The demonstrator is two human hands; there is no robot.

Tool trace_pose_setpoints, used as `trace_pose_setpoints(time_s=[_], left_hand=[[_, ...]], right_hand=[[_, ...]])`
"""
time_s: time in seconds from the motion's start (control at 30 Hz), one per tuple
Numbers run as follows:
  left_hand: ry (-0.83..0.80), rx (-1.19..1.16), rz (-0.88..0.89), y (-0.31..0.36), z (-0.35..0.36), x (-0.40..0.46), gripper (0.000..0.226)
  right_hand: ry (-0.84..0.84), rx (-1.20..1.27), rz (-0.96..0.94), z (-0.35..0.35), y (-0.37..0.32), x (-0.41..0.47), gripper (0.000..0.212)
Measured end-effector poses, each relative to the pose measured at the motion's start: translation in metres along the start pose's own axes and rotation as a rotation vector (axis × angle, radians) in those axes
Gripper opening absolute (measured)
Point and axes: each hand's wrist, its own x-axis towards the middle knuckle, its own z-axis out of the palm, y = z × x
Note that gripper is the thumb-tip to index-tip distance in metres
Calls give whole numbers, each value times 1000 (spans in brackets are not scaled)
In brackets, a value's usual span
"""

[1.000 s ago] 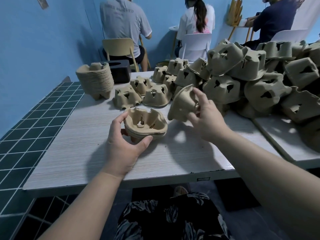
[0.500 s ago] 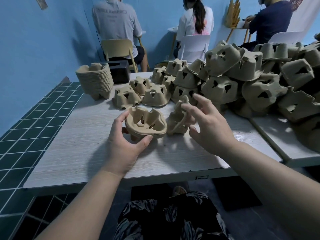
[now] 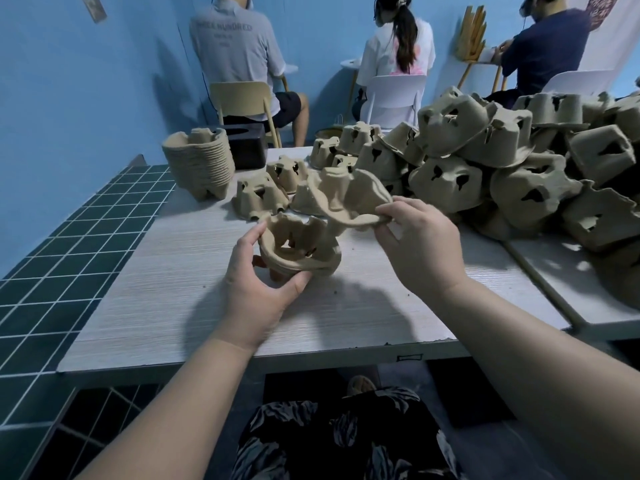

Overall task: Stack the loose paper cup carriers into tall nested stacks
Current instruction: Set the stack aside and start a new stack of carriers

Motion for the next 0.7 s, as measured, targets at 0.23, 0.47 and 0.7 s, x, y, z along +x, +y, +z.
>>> trace_pose_setpoints(time_s=[0.23, 0.47, 0.7], left_hand=[[11, 13, 11, -2, 0, 1, 87], [10, 1, -12, -3, 0, 3, 90], [-124, -19, -50, -4, -11, 20, 107]], right_hand=[[-171, 1, -111, 17, -20, -13, 21], [-464, 116, -24, 18, -21, -16, 44], [-599, 86, -130, 30, -20, -11, 52]])
